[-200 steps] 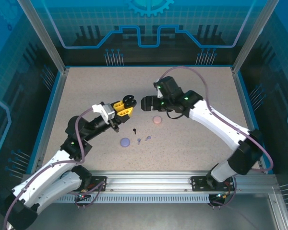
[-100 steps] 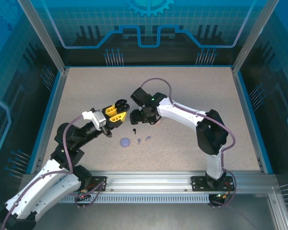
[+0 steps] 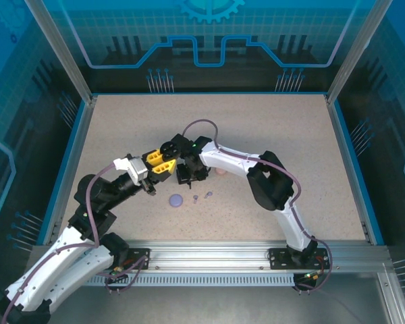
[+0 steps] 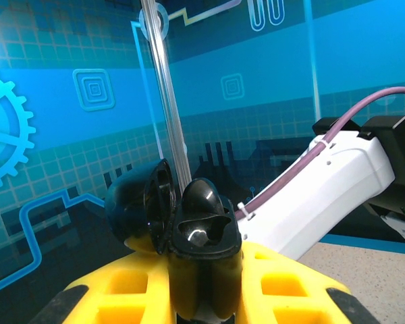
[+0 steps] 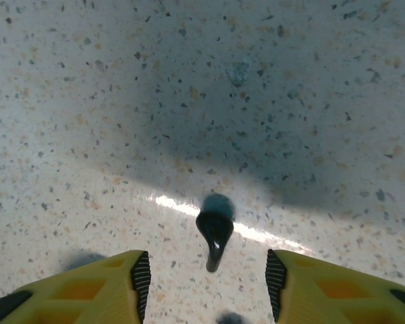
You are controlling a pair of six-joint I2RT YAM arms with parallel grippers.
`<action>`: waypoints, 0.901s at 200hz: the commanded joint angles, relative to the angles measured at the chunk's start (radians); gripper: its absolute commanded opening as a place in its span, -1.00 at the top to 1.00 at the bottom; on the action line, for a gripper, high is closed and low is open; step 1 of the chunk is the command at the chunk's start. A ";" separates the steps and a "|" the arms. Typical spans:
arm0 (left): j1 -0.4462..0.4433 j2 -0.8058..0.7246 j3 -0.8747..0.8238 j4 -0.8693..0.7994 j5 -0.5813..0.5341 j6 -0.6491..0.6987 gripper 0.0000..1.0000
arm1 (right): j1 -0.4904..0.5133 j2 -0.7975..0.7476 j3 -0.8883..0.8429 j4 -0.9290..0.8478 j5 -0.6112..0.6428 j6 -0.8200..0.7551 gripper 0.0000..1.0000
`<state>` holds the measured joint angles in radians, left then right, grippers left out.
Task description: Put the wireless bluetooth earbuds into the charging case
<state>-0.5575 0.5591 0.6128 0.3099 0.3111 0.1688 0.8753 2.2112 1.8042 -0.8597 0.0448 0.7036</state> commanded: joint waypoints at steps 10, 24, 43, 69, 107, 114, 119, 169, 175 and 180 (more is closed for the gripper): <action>-0.005 -0.016 0.029 0.003 0.011 0.026 1.00 | 0.016 0.059 0.070 -0.059 0.005 -0.005 0.05; -0.004 -0.017 0.030 0.003 0.010 0.027 1.00 | 0.017 0.075 0.086 -0.070 0.008 -0.009 0.08; -0.005 -0.019 0.029 0.002 0.009 0.027 1.00 | 0.018 0.090 0.099 -0.081 0.013 -0.013 0.12; -0.005 -0.019 0.028 -0.001 0.007 0.027 1.00 | 0.020 0.102 0.109 -0.094 0.022 -0.015 0.17; -0.005 -0.019 0.025 0.001 0.005 0.028 1.00 | 0.021 0.110 0.113 -0.099 0.018 -0.019 0.23; -0.005 -0.021 0.025 0.001 0.005 0.029 1.00 | 0.019 0.110 0.113 -0.099 0.016 -0.019 0.24; -0.005 -0.021 0.025 0.000 0.005 0.029 1.00 | 0.022 0.110 0.115 -0.099 0.014 -0.021 0.24; -0.005 -0.023 0.025 -0.002 0.002 0.032 1.00 | 0.024 0.154 0.126 -0.105 0.009 -0.024 0.28; -0.005 -0.023 0.025 -0.002 0.002 0.032 1.00 | 0.023 0.158 0.127 -0.107 0.009 -0.024 0.28; -0.005 -0.024 0.025 -0.003 0.003 0.032 1.00 | 0.024 0.159 0.129 -0.107 0.009 -0.025 0.29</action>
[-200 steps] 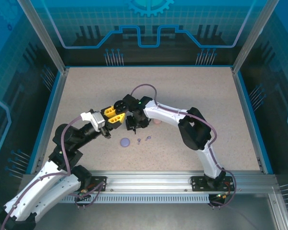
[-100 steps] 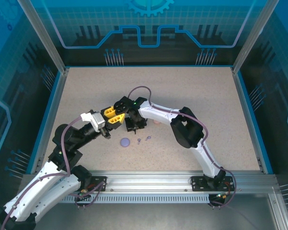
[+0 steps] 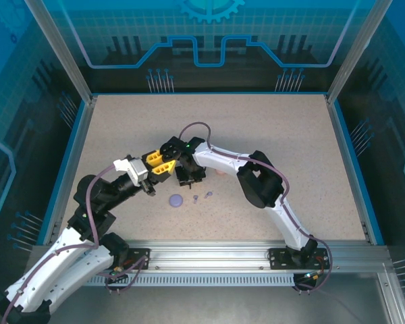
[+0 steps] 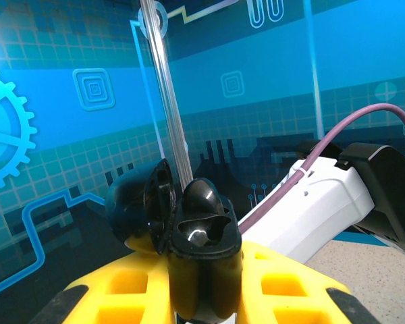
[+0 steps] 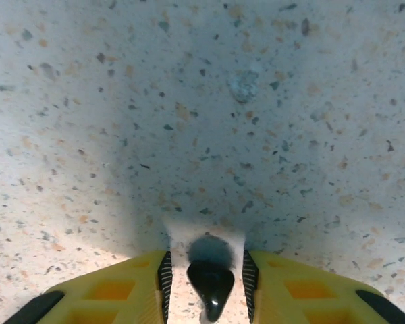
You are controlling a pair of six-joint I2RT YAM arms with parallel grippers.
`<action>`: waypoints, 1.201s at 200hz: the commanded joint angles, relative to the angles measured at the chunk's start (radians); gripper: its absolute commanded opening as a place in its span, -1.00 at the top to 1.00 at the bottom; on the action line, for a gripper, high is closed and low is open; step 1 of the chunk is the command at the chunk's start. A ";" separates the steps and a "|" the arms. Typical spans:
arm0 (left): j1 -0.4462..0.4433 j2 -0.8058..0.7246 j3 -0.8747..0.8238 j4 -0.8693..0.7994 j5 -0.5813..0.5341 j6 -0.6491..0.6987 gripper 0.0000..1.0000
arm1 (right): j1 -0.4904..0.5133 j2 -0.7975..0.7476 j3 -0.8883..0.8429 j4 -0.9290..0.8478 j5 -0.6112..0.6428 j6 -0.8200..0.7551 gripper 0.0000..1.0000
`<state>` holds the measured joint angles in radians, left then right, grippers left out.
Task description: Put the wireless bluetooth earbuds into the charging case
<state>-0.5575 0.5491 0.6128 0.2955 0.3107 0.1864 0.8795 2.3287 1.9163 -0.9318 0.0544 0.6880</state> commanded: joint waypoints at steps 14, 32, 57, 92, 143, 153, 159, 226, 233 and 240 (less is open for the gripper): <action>-0.005 -0.014 0.025 0.012 0.002 0.014 1.00 | 0.021 0.048 0.019 -0.039 -0.004 -0.012 0.32; -0.005 -0.014 0.027 0.011 0.002 0.015 1.00 | 0.021 0.051 0.023 -0.046 -0.005 -0.017 0.35; -0.004 -0.013 0.026 0.012 0.003 0.015 1.00 | 0.022 0.051 0.024 -0.056 -0.005 -0.024 0.37; -0.005 -0.013 0.028 0.011 0.001 0.014 1.00 | 0.030 0.065 0.048 -0.100 0.026 -0.047 0.37; -0.005 -0.013 0.029 0.010 -0.001 0.013 1.00 | 0.042 0.099 0.078 -0.143 0.042 -0.066 0.40; -0.004 -0.013 0.031 0.008 0.001 0.016 1.00 | 0.045 0.104 0.085 -0.149 0.042 -0.068 0.41; -0.005 -0.012 0.031 0.007 -0.001 0.017 1.00 | 0.046 0.108 0.091 -0.153 0.043 -0.070 0.41; -0.005 -0.019 0.034 -0.010 -0.003 0.016 1.00 | 0.043 0.047 0.048 -0.086 0.038 -0.075 0.53; -0.005 -0.020 0.034 -0.013 -0.003 0.016 1.00 | 0.039 0.026 0.033 -0.072 0.038 -0.077 0.53; -0.005 -0.020 0.034 -0.016 -0.004 0.017 1.00 | 0.037 0.005 0.018 -0.060 0.041 -0.079 0.53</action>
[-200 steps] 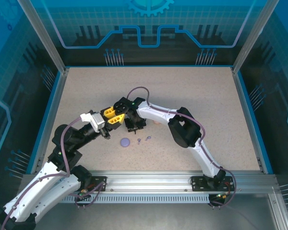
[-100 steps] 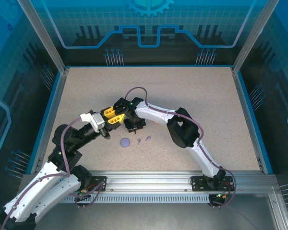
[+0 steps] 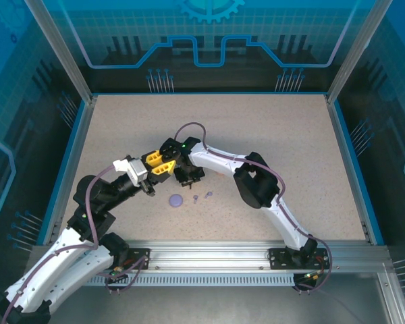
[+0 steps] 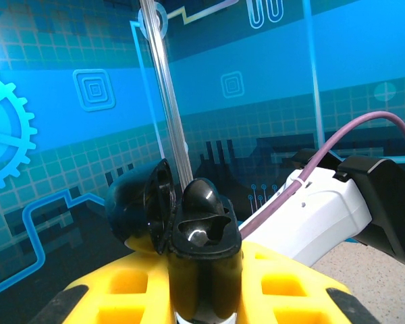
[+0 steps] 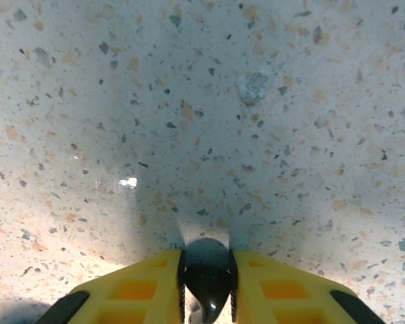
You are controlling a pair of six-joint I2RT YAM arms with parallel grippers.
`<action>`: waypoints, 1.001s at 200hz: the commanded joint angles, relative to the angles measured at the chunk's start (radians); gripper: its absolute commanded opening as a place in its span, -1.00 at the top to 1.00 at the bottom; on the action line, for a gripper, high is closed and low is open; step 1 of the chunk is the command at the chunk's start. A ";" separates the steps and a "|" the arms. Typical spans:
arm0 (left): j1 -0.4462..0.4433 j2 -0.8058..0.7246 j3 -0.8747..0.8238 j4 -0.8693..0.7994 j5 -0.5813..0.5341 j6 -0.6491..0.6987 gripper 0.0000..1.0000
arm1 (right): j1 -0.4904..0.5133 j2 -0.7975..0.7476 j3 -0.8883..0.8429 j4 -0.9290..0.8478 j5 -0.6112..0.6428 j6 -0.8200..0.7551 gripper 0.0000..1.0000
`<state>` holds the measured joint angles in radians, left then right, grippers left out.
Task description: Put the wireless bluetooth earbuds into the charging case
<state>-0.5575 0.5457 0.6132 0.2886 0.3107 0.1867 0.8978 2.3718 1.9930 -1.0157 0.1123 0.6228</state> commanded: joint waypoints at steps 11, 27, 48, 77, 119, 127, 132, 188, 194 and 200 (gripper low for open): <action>-0.004 -0.018 0.034 -0.014 -0.005 0.013 1.00 | 0.012 -0.084 -0.087 0.047 -0.017 -0.015 0.53; -0.005 -0.017 0.031 -0.018 -0.007 0.006 1.00 | 0.000 -0.142 -0.126 0.078 -0.016 -0.019 0.53; -0.005 -0.018 0.024 -0.020 -0.011 -0.005 1.00 | -0.011 -0.211 -0.174 0.111 -0.005 -0.037 0.54; -0.005 -0.012 0.006 -0.020 -0.016 -0.030 1.00 | -0.026 -0.336 -0.270 0.178 0.032 -0.051 0.53; -0.005 0.007 -0.015 -0.011 -0.023 -0.069 1.00 | -0.064 -0.617 -0.475 0.322 0.098 -0.099 0.54; -0.004 0.015 -0.019 -0.001 -0.022 -0.080 1.00 | -0.073 -0.670 -0.499 0.340 0.103 -0.118 0.54; -0.005 0.021 -0.021 0.009 -0.023 -0.087 1.00 | -0.077 -0.701 -0.514 0.350 0.107 -0.131 0.54; -0.005 0.141 -0.030 0.097 0.003 -0.143 1.00 | -0.110 -0.998 -0.586 0.469 0.080 -0.277 0.53; -0.006 0.156 -0.029 0.106 0.007 -0.147 1.00 | -0.111 -1.019 -0.588 0.479 0.068 -0.295 0.53; -0.006 0.170 -0.028 0.114 0.011 -0.152 1.00 | -0.111 -1.040 -0.588 0.488 0.057 -0.316 0.52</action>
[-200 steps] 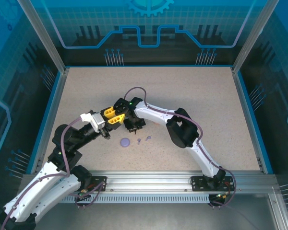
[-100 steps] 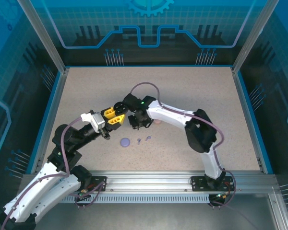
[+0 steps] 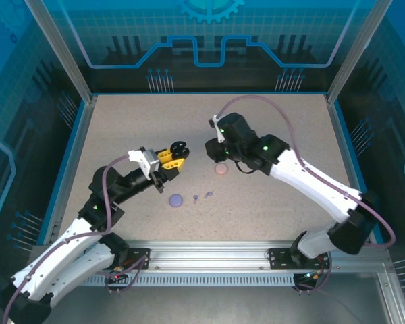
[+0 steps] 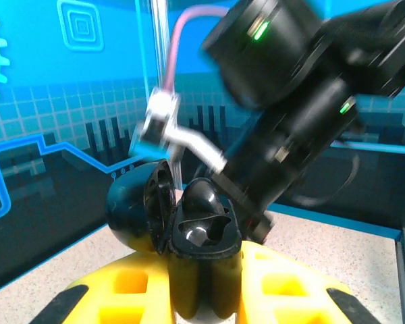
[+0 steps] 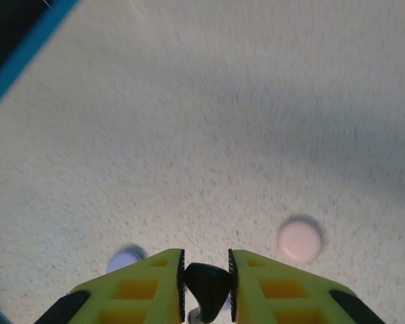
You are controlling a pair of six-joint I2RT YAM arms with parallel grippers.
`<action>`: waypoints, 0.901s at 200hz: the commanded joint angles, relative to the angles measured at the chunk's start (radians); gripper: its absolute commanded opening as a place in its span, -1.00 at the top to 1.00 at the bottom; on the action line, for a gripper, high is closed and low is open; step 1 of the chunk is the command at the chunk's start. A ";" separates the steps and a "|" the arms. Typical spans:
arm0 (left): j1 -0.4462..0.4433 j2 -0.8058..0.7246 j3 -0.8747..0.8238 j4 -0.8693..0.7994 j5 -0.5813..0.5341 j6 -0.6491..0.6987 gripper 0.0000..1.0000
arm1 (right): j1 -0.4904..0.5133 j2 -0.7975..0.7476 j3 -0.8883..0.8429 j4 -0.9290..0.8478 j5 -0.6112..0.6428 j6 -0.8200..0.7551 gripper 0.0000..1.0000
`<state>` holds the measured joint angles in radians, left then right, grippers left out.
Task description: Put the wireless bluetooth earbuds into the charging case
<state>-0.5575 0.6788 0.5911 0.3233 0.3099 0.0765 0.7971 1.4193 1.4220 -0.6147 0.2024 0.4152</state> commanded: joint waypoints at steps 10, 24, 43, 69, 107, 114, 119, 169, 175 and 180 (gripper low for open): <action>-0.006 0.063 -0.004 0.093 0.017 -0.052 1.00 | -0.011 -0.118 -0.016 0.100 -0.057 -0.139 0.52; -0.006 0.096 -0.001 0.120 0.028 -0.066 1.00 | -0.010 -0.152 -0.015 0.119 -0.087 -0.173 0.52; -0.007 0.139 0.003 0.153 0.039 -0.081 1.00 | -0.009 -0.199 -0.021 0.153 -0.142 -0.211 0.53; -0.010 0.183 0.006 0.191 0.053 -0.084 1.00 | 0.003 -0.236 -0.015 0.174 -0.193 -0.250 0.53; -0.020 0.236 0.016 0.221 0.065 -0.083 1.00 | 0.056 -0.240 0.008 0.173 -0.214 -0.306 0.54; -0.023 0.243 0.017 0.224 0.066 -0.083 1.00 | 0.066 -0.236 0.013 0.170 -0.212 -0.316 0.54; -0.025 0.248 0.018 0.227 0.066 -0.083 1.00 | 0.073 -0.232 0.018 0.166 -0.208 -0.321 0.54; -0.030 0.262 0.022 0.235 0.066 -0.083 1.00 | 0.112 -0.173 0.055 0.144 -0.174 -0.345 0.53; -0.031 0.260 0.022 0.234 0.066 -0.083 1.00 | 0.114 -0.166 0.060 0.140 -0.170 -0.348 0.53; -0.031 0.260 0.022 0.232 0.066 -0.083 1.00 | 0.114 -0.158 0.064 0.137 -0.170 -0.349 0.53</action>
<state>-0.5793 0.9417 0.5919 0.5079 0.3561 -0.0017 0.8940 1.2316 1.4441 -0.4709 0.0181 0.0952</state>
